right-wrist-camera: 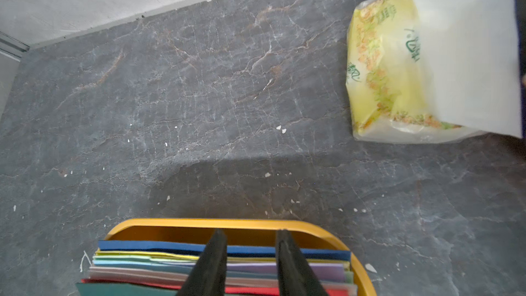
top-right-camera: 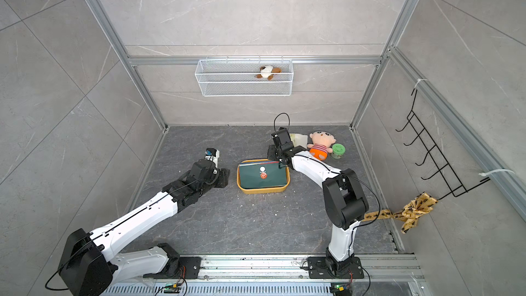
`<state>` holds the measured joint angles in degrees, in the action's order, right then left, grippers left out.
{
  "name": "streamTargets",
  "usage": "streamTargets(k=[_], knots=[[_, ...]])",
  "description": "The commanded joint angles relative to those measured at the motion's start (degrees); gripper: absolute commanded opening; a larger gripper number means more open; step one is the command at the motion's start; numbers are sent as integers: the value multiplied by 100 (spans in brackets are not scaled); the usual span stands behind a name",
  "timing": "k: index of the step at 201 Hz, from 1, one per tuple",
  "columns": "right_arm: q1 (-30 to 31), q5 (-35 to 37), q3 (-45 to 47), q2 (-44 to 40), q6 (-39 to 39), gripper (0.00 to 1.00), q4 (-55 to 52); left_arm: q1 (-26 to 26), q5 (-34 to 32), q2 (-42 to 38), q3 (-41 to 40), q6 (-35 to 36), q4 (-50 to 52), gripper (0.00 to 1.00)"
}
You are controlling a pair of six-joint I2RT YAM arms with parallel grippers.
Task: Put the sealed envelopes into the storage box
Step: Adjust the envelope in the storage box.
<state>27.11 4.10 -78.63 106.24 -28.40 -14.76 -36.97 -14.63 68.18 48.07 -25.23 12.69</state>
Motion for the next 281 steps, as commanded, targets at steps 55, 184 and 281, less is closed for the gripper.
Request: streamTargets(k=[55, 184, 281], knots=[[-13, -330, 198, 107, 55, 33, -324, 10, 84, 44, -82, 26, -258, 55], [-1, -301, -18, -1, 28, 32, -568, 23, 145, 78, -46, -71, -336, 55], [-13, -309, 232, -636, -25, 33, -388, 23, 212, 732, 532, -920, -655, 55]])
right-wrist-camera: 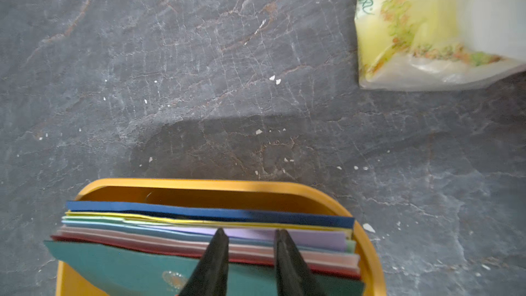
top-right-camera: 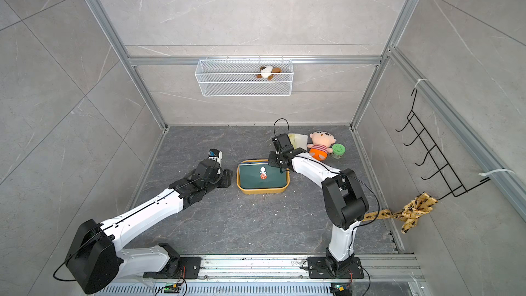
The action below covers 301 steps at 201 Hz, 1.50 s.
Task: Put the sealed envelopes into the storage box
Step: Adjust the envelope in the storage box.
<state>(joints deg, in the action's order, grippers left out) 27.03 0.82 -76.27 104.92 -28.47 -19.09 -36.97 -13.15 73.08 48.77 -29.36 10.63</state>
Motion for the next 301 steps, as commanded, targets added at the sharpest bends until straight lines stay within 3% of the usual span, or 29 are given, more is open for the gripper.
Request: streamTargets(k=[1, 80, 144, 260, 301], knots=[[-4, 21, -3, -520, -18, 33, 45, 23, 69, 269, 477, -512, -458, 55], [-73, 63, 582, -1333, -147, 35, 175, -81, 153, 2312, 2241, -791, -594, 40], [-184, 64, 1119, -1759, -71, 35, 160, -152, 27, 3606, 3257, -725, -288, 35], [-311, -148, 1386, -1800, -198, 36, 239, -232, 291, 3633, 2832, -756, -147, 35], [-329, -122, 1435, -1894, -179, 36, 262, -239, -33, 3105, 2791, -580, -246, 43]])
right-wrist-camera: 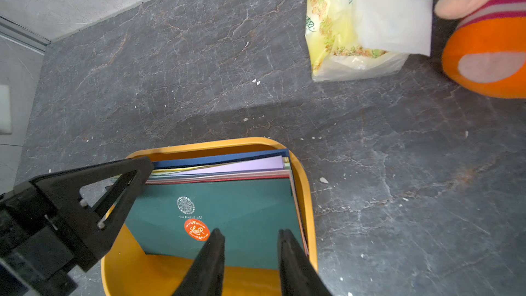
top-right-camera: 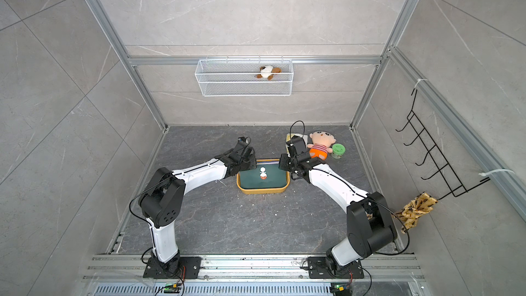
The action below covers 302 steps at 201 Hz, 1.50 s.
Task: Put the sealed envelopes into the storage box
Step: Adjust the envelope in the storage box, then reset both arms
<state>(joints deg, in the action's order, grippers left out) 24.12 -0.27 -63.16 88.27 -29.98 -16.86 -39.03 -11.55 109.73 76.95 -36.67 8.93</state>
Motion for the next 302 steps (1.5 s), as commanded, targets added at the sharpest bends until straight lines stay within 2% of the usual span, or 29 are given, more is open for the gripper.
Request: streamTargets(k=[1, 28, 71, 96, 111, 133, 153, 167, 185, 206, 214, 222, 226, 233, 237, 242, 253, 265, 276, 289, 302], knots=[[-39, -6, 126, -234, -27, 36, 41, -34, -204, -581, -27, 164, -80, 43], [-74, 221, 200, -511, 116, 38, 60, -35, -893, -1523, -656, 417, -515, 58], [-143, 1066, 865, -1439, 598, 47, 403, 69, -2666, -3629, -2626, 1220, -1420, 90], [-158, 1903, 1537, -2135, 1063, 53, 731, 420, -3465, -4745, -3738, 1628, -1849, 93], [-155, 2392, 2244, -2639, 1393, 59, 1411, 622, -3708, -5374, -4568, 2008, -2376, 93], [-158, 3140, 3045, -3112, 1829, 78, 1979, 910, -3732, -6154, -5734, 2671, -3234, 93], [-163, 3897, 3471, -3174, 2116, 83, 2154, 1297, -3635, -6508, -6400, 2854, -3631, 93], [-169, 4235, 3839, -3055, 2338, 86, 2656, 1609, -3565, -6482, -6762, 2794, -3958, 94], [-200, 4486, 4505, -2666, 2625, 88, 4161, 1900, -3201, -6126, -7135, 2796, -4738, 94], [-351, 4277, 4940, -1986, 2876, 90, 5937, 2309, -2849, -5256, -7239, 2892, -5650, 94], [-455, 3936, 4976, -1772, 2870, 90, 6354, 2449, -2756, -4955, -7030, 2884, -5538, 94], [-675, 3578, 4963, -1472, 2903, 91, 6837, 2598, -2518, -4653, -6985, 3059, -5886, 94], [-764, 3494, 4862, -1356, 2941, 92, 6784, 2639, -2427, -4524, -6969, 3105, -6054, 94], [-855, 3374, 4395, -1341, 2728, 92, 5744, 2747, -2202, -4289, -6947, 3229, -6390, 94], [-954, 3159, 4290, -1278, 2739, 90, 5541, 2809, -2100, -4160, -6920, 3290, -6533, 94], [-1060, 3009, 4242, -1129, 2883, 89, 5716, 2894, -1968, -3972, -6876, 3375, -6741, 94], [-1140, 3193, 4283, -949, 3155, 88, 6064, 3089, -1716, -3575, -6829, 3518, -7320, 93], [-1342, 2946, 4625, -664, 3263, 89, 7278, 3354, -1254, -3136, -6801, 3480, -7756, 94], [-1586, 2745, 4797, -318, 3177, 89, 7979, 3500, -1215, -2693, -6829, 3453, -8355, 94], [-1608, 2359, 4654, -436, 3165, 87, 7361, 3730, -779, -2787, -6834, 3254, -8073, 94], [-1740, 2069, 4627, -262, 3129, 86, 7564, 3804, -498, -2599, -6855, 3293, -8304, 94]])
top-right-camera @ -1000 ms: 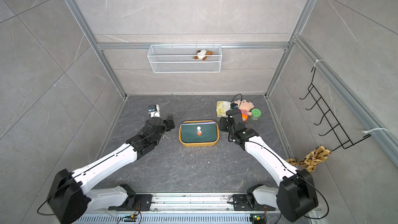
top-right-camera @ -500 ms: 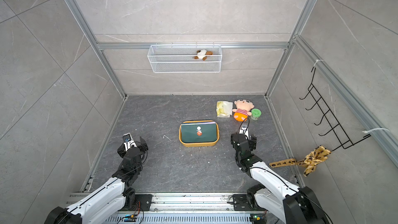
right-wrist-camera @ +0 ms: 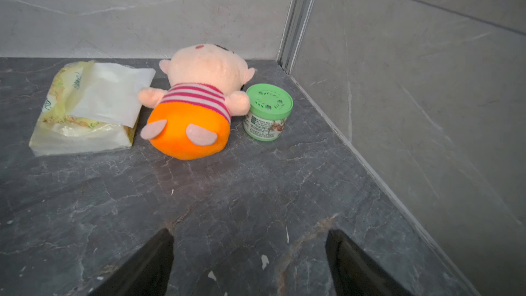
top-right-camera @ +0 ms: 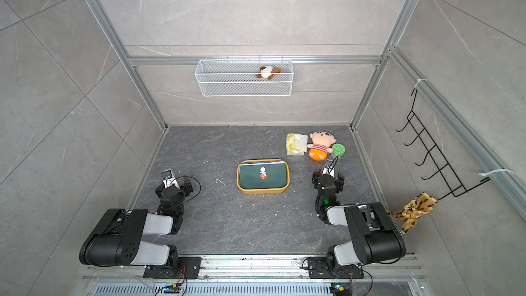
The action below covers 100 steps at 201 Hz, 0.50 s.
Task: Put the sealed envelopes into the storage box
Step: Reset both arms
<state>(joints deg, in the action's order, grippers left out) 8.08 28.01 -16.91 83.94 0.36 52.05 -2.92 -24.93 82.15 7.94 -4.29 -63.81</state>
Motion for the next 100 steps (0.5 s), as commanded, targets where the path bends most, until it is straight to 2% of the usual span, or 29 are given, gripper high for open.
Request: streamTargets(k=[1, 8, 16, 23, 27, 38, 51, 54, 62, 100], knots=[[-155, -805, -6, 173, 78, 86, 638, 212, 875, 182, 43, 49, -1024, 94], [-317, -1162, -66, 283, -30, 86, 353, 340, 1043, 361, 130, -18, -1057, 94], [-370, -1059, -136, 596, 25, 89, 839, 440, 1170, 462, 341, -94, -823, 95], [-435, -1252, -287, 365, -108, 91, 111, 705, 1562, 348, 535, -275, -198, 94], [-506, -1392, -298, 305, -145, 91, -76, 812, 1692, 375, 537, -328, -245, 94], [-555, -1427, -193, 496, -112, 92, 528, 845, 1683, 419, 519, -341, -357, 95], [-575, -1462, -258, 378, -167, 95, 138, 846, 1677, 412, 512, -335, -333, 95], [-579, -1469, -242, 420, -161, 96, 291, 846, 1676, 411, 514, -335, -338, 100], [-583, -1465, -222, 447, -139, 99, 363, 845, 1677, 382, 524, -331, -242, 98], [-580, -1456, -198, 447, -116, 99, 432, 828, 1716, 362, 491, -326, -308, 98]])
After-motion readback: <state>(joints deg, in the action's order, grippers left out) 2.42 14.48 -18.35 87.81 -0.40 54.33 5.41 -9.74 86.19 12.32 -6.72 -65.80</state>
